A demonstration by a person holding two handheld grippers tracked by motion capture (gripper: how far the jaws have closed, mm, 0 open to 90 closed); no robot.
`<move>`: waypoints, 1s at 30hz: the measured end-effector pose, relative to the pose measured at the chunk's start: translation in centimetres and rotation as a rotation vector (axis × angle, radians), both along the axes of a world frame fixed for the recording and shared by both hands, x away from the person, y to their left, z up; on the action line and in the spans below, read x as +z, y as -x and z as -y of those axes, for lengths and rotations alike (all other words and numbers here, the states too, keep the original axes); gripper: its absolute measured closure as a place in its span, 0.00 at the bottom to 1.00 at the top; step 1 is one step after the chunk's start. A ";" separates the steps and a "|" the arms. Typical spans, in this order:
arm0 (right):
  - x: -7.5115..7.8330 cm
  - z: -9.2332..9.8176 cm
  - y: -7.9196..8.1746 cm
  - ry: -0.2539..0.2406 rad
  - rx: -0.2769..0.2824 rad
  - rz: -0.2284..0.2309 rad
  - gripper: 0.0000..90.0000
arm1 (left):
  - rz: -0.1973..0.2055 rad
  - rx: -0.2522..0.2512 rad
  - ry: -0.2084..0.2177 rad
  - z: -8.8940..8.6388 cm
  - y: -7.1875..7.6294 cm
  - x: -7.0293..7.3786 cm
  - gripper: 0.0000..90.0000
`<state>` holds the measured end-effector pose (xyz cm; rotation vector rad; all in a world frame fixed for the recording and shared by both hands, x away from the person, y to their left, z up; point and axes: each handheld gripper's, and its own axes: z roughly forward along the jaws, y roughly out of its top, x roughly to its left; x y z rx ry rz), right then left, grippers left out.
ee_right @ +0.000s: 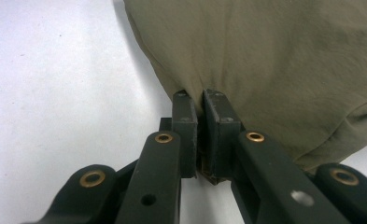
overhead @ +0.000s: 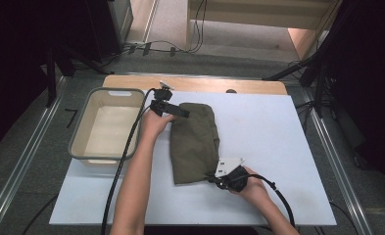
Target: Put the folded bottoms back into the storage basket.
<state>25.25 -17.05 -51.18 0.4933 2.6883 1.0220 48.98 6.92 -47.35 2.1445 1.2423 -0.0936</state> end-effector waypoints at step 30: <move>0.0 -0.1 0.0 0.005 0.000 0.007 0.91 | -0.048 -0.067 0.060 0.6 0.4 -1.9 0.50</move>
